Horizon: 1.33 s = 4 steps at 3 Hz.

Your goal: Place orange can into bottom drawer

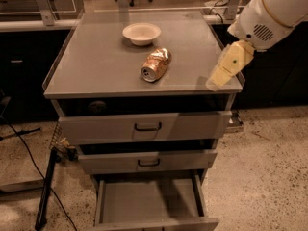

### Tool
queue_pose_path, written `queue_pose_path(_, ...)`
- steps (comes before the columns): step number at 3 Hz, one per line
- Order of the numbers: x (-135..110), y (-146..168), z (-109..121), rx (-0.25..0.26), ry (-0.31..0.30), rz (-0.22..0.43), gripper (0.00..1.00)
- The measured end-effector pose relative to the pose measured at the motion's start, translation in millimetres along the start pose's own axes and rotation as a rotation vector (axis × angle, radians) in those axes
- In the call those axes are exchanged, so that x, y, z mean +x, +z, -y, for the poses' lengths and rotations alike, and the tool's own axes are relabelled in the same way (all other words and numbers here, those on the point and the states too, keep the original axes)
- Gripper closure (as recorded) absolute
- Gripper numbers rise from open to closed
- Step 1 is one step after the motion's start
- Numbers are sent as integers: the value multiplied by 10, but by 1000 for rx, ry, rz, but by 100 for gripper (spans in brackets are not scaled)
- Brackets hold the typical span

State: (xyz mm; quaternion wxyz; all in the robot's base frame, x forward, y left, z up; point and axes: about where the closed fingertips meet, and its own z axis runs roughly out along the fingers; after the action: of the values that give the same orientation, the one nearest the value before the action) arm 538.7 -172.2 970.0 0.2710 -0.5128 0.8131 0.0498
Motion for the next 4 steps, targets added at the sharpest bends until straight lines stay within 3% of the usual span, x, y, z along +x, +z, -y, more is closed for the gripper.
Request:
queue_pose_path(1, -244, 171, 116, 55, 63, 68, 0)
queue_pose_path(2, -513, 339, 267, 168, 140, 137, 0)
queue_pose_path(4, -452, 488, 357, 162, 143, 153, 0)
